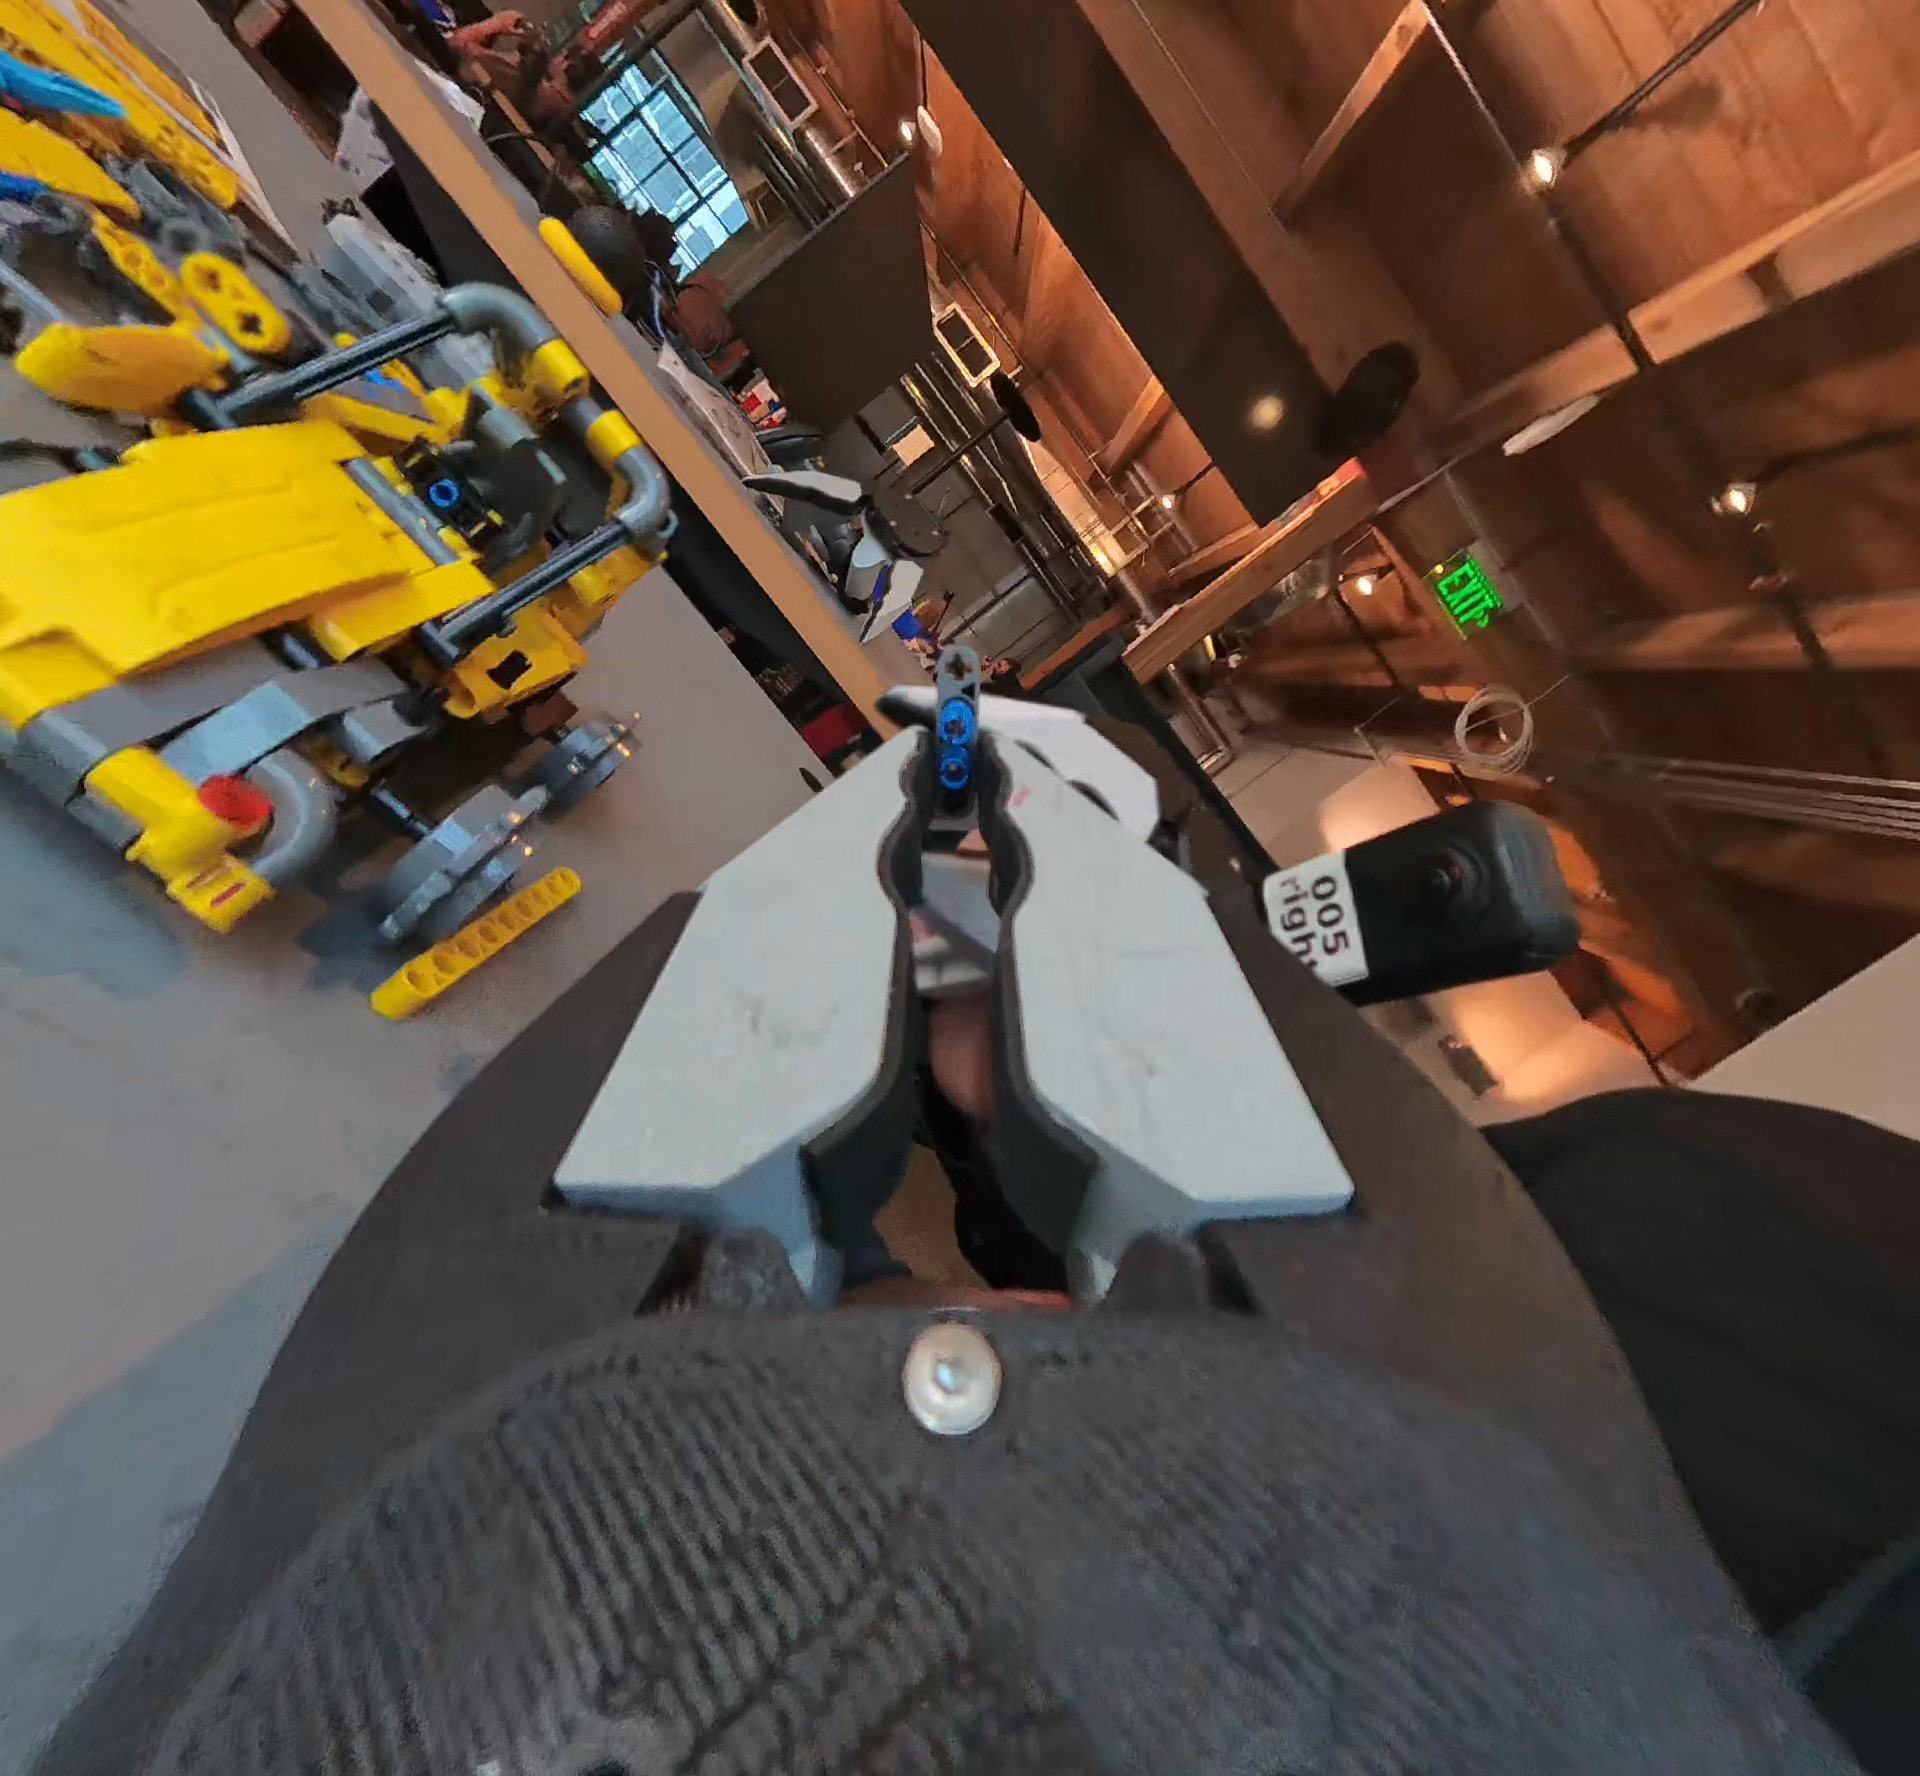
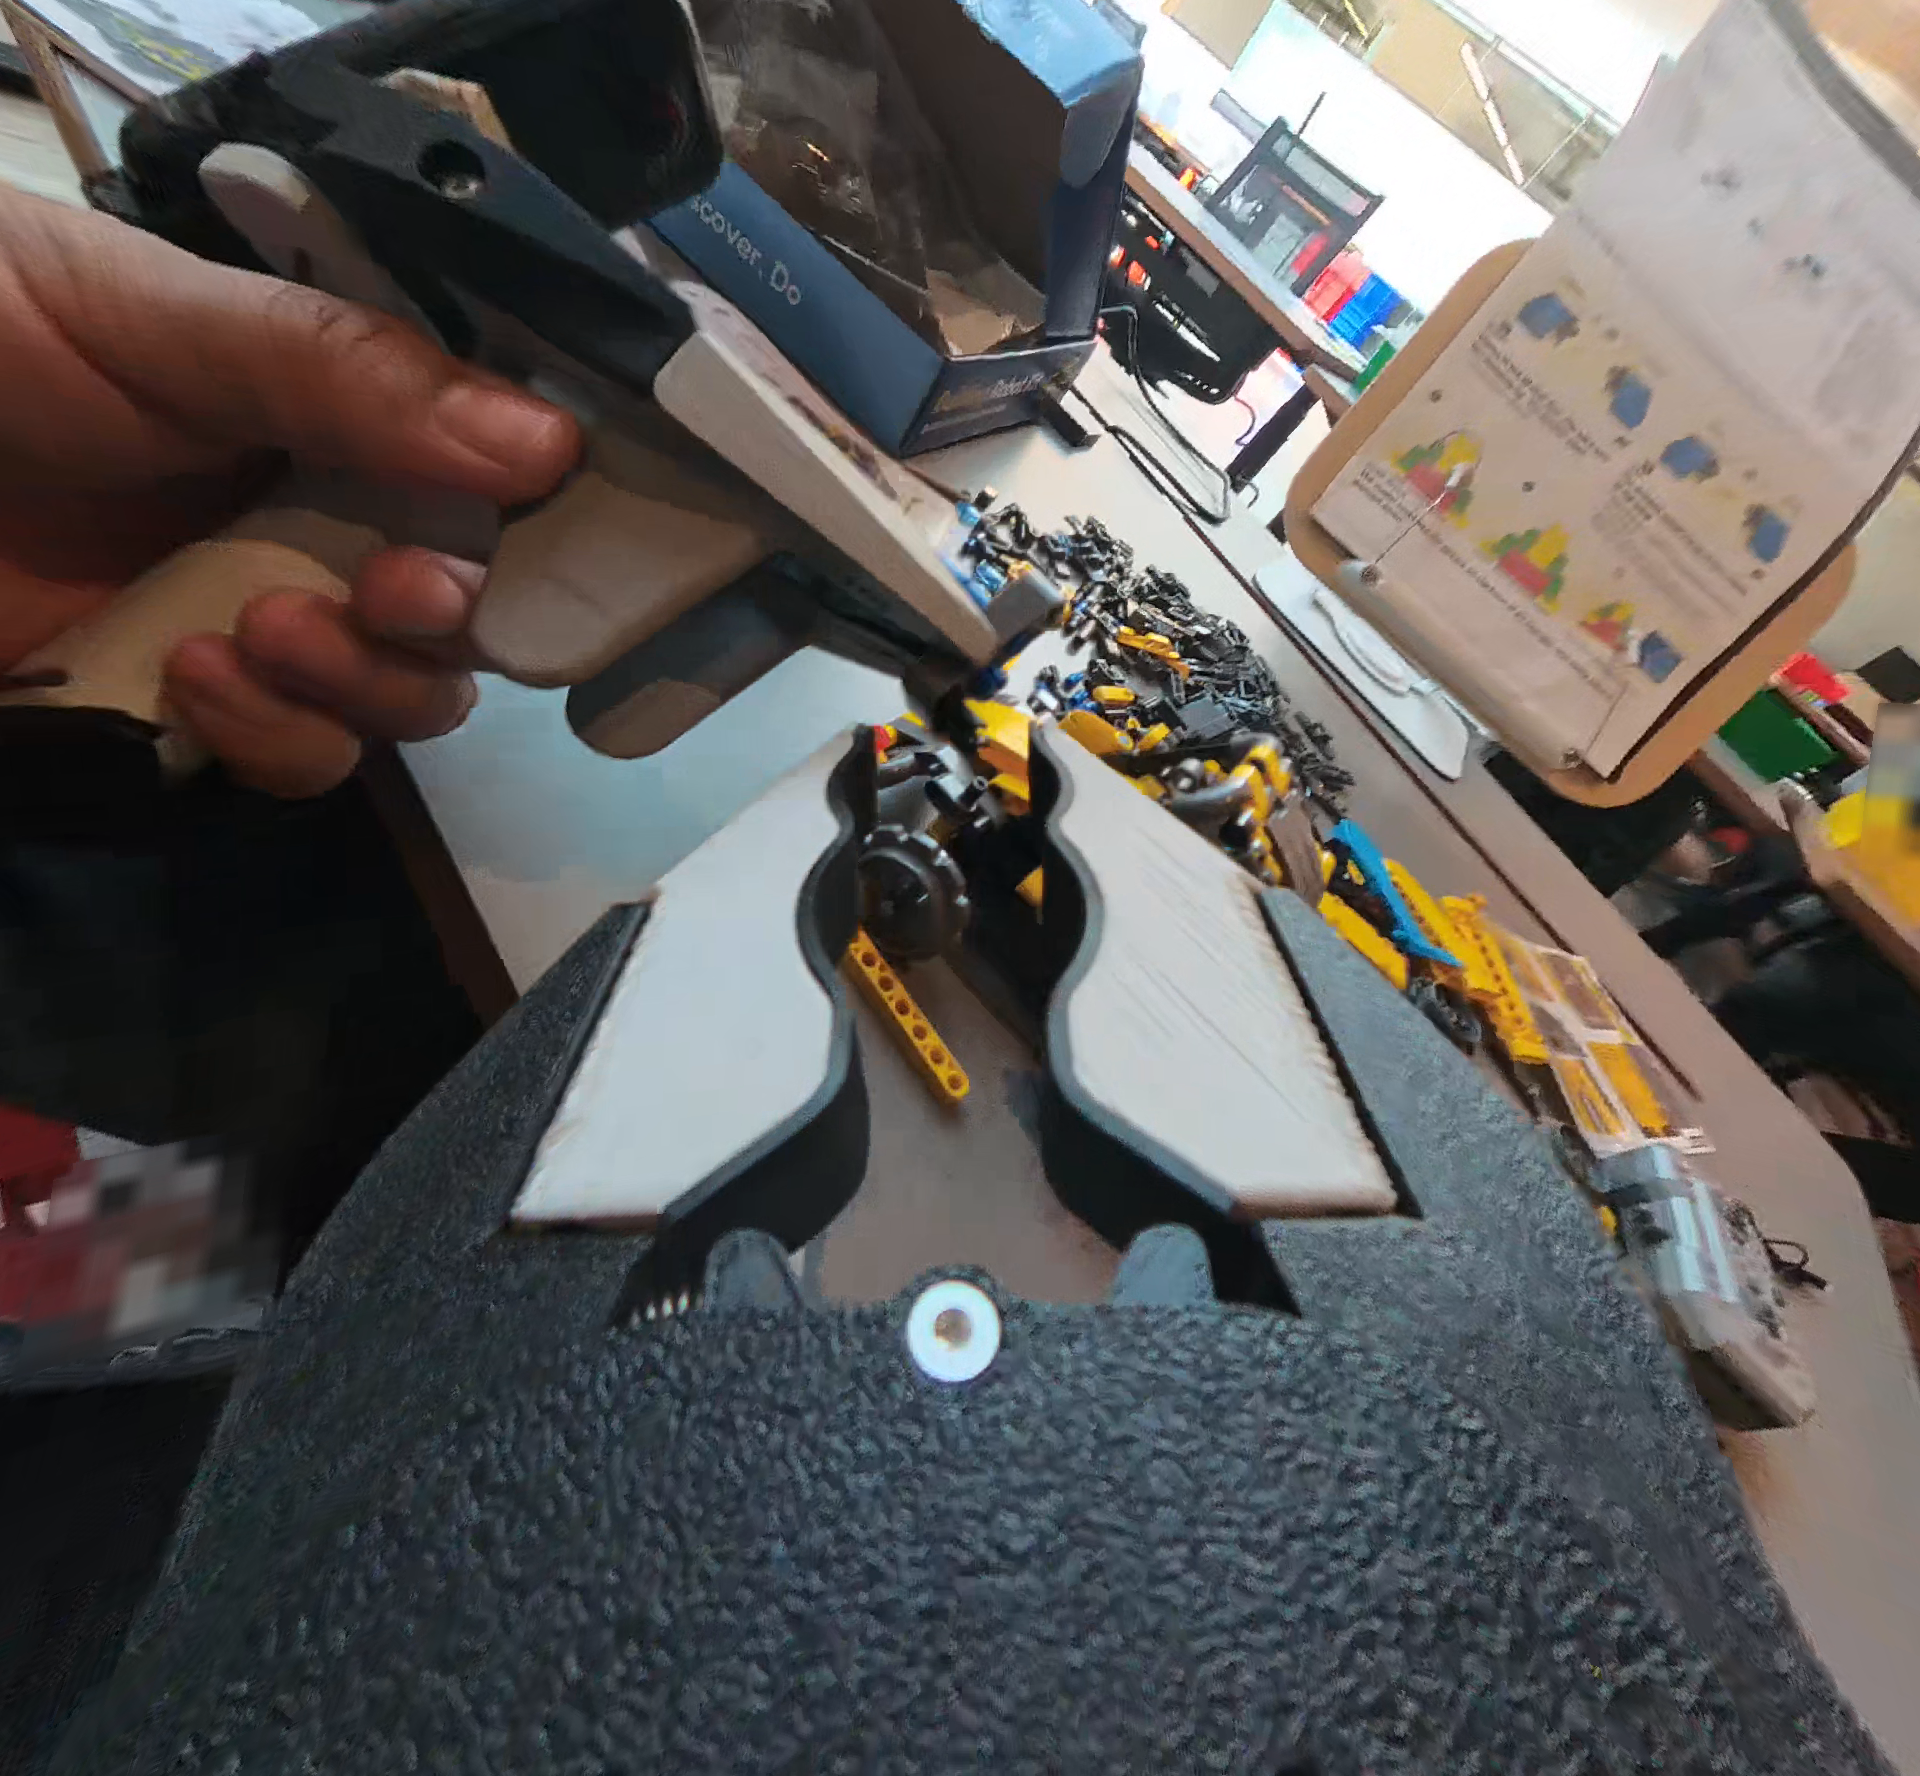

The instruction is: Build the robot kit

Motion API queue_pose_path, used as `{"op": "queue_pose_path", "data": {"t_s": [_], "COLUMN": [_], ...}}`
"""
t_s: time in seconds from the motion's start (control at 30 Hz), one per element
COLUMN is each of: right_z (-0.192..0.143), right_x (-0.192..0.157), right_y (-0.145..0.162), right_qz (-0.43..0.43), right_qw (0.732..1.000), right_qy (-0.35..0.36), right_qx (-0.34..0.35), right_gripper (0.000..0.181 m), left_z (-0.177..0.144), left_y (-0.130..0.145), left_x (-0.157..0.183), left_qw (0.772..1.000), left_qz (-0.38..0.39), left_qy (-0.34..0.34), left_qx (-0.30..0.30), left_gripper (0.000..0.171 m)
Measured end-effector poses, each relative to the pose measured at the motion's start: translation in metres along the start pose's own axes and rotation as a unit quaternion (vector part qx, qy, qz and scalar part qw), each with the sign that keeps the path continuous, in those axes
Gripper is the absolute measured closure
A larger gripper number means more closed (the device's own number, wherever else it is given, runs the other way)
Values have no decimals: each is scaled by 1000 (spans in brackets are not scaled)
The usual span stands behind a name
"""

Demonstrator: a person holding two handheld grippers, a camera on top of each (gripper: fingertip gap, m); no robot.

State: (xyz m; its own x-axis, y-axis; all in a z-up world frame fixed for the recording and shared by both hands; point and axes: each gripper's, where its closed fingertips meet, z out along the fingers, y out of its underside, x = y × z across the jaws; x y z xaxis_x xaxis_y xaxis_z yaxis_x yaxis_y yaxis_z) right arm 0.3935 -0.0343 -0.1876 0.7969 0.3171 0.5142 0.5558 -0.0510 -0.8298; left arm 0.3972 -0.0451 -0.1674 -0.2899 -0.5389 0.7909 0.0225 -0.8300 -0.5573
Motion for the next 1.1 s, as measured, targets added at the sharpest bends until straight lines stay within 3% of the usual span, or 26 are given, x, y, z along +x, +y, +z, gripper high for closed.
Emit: {"op": "queue_pose_path", "data": {"t_s": [0.17,0.3,0.53,0.6,0.67,0.8,0.93,1.1], "right_z": [6,13,19,22,26,29,27,30], "right_x": [-13,-32,-33,-34,-35,-38,-35,-40], "right_y": [-4,4,5,7,8,-3,-17,-12], "right_qz": [-25,-29,14,22,38,54,50,5], "right_qw": [1000,999,999,999,999,998,997,1000], "right_qy": [-11,-27,-29,-35,-37,-38,-20,-10], "right_qx": [0,-14,-3,-5,-9,15,46,28], "right_gripper": [155,152,181,177,158,152,152,163], "left_z": [-12,-22,-39,-44,-47,-46,-45,-46], "left_y": [7,10,2,-4,-6,-4,-1,0], "left_x": [-7,-8,-11,-11,-13,-12,-15,-22], "left_qw": [998,998,997,996,995,993,990,987], "left_qz": [-62,-51,-51,-56,-62,-78,-104,-124], "left_qy": [3,-10,-25,-21,-23,-10,-2,-8], "left_qx": [20,33,59,71,75,83,93,98], "left_gripper": [168,167,167,167,167,167,167,167]}}
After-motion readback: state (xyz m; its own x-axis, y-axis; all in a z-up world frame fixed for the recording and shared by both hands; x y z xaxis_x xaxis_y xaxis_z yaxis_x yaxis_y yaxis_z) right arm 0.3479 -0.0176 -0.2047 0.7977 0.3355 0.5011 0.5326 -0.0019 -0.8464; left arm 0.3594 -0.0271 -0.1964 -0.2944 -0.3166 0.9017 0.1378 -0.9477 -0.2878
